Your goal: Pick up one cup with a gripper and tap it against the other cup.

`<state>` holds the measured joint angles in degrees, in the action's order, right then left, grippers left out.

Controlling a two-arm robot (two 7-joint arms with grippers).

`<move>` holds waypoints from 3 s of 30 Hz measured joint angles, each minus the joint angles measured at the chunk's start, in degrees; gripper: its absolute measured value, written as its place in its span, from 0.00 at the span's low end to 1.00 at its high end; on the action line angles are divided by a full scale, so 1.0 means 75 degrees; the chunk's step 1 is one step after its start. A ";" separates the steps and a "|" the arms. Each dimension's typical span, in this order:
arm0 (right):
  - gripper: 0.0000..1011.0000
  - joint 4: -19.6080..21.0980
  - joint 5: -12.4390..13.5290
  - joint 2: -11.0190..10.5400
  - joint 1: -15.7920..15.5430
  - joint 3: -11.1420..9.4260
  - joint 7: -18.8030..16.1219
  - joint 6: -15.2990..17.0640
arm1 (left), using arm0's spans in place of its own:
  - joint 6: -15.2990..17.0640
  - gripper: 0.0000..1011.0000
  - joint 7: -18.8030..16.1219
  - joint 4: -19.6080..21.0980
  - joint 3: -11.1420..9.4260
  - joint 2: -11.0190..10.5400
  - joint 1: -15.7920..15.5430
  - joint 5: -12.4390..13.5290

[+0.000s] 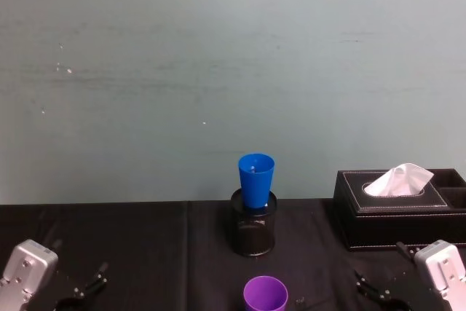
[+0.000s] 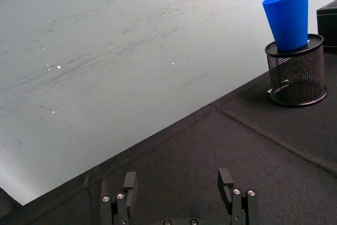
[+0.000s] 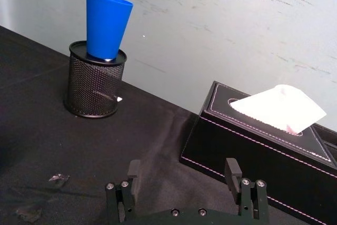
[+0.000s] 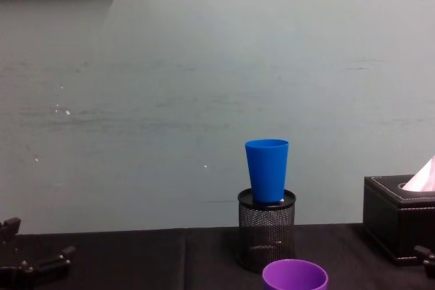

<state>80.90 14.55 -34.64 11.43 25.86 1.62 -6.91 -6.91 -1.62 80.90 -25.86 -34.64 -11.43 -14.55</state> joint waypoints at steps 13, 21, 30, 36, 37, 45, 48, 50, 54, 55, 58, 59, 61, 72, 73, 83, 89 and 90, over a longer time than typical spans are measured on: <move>0.99 0.0000 0.0000 0.0000 0.0000 0.0000 0.0000 0.0000 | 0.0000 0.99 0.0000 0.0000 0.0000 0.0000 0.0000 0.0000; 0.99 0.0000 0.0000 0.0000 0.0000 0.0000 0.0000 0.0000 | 0.0000 0.99 0.0000 0.0000 0.0000 0.0000 0.0000 0.0000; 0.99 0.0444 0.0398 0.0017 -0.0248 -0.0409 -0.0453 -0.0503 | 0.0000 0.99 0.0000 0.0000 0.0000 0.0000 0.0000 0.0000; 0.99 0.0914 0.1022 -0.0167 -0.0551 -0.0653 -0.1124 -0.0350 | 0.0000 0.99 0.0000 0.0000 0.0000 0.0000 0.0000 0.0000; 0.99 0.0973 0.1117 -0.0198 -0.0598 -0.0679 -0.1234 -0.0311 | 0.0000 0.99 0.0000 -0.0001 0.0000 0.0000 0.0000 0.0000; 0.99 0.1196 0.1991 -0.0391 -0.0838 -0.0701 -0.2690 -0.0191 | 0.0000 0.99 0.0000 0.0000 0.0000 0.0000 0.0000 0.0000; 0.99 0.1106 0.2159 -0.0395 -0.0718 -0.0519 -0.3431 -0.0117 | 0.0000 0.99 0.0000 0.0000 0.0000 0.0000 0.0000 0.0000; 0.99 0.0992 0.2172 -0.0369 -0.0590 -0.0383 -0.3813 -0.0039 | 0.0000 0.99 0.0000 0.0000 0.0000 0.0000 0.0000 0.0000; 0.99 0.0803 0.2148 -0.0288 -0.0421 -0.0219 -0.4194 0.0071 | 0.0000 0.99 0.0001 0.0000 0.0000 0.0000 0.0000 0.0000; 0.99 0.0653 0.2098 -0.0196 -0.0298 -0.0123 -0.4365 0.0135 | 0.0000 0.99 0.0000 0.0000 0.0000 0.0000 0.0000 0.0000; 0.99 0.0492 0.2024 -0.0095 -0.0179 -0.0045 -0.4500 0.0195 | 0.0000 0.99 0.0000 0.0000 0.0000 -0.0001 0.0000 0.0000; 0.99 0.0437 0.1998 -0.0057 -0.0134 -0.0020 -0.4538 0.0213 | 0.0000 0.99 0.0000 0.0000 0.0000 0.0000 0.0000 0.0000; 0.99 0.0279 0.1911 0.0054 -0.0024 0.0051 -0.4626 0.0253 | 0.0000 0.99 0.0000 0.0000 0.0000 0.0000 0.0000 0.0000; 0.99 -0.0289 0.1576 0.0505 0.0357 0.0199 -0.4905 0.0281 | 0.0000 0.99 0.0000 0.0000 0.0000 0.0000 0.0000 0.0000; 0.99 -0.0329 0.1564 0.0534 0.0377 0.0205 -0.4920 0.0278 | 0.0000 0.99 0.0000 0.0000 0.0000 0.0000 0.0000 0.0000; 0.99 -0.1283 0.1547 0.1116 0.0807 0.0211 -0.5145 -0.0042 | 0.0000 0.99 0.0000 0.0000 0.0000 0.0000 0.0000 0.0000; 0.99 -0.1668 0.1487 0.1338 0.1033 0.0239 -0.5270 -0.0165 | 0.0000 0.99 0.0000 0.0000 0.0000 0.0000 0.0000 0.0000; 0.99 -0.1729 0.1481 0.1368 0.1065 0.0244 -0.5283 -0.0180 | 0.0000 0.99 0.0000 0.0000 0.0000 0.0000 0.0000 0.0000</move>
<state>67.94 25.65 -24.38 19.42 27.69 -38.00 -8.26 -6.91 -1.62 80.90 -25.86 -34.65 -11.43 -14.55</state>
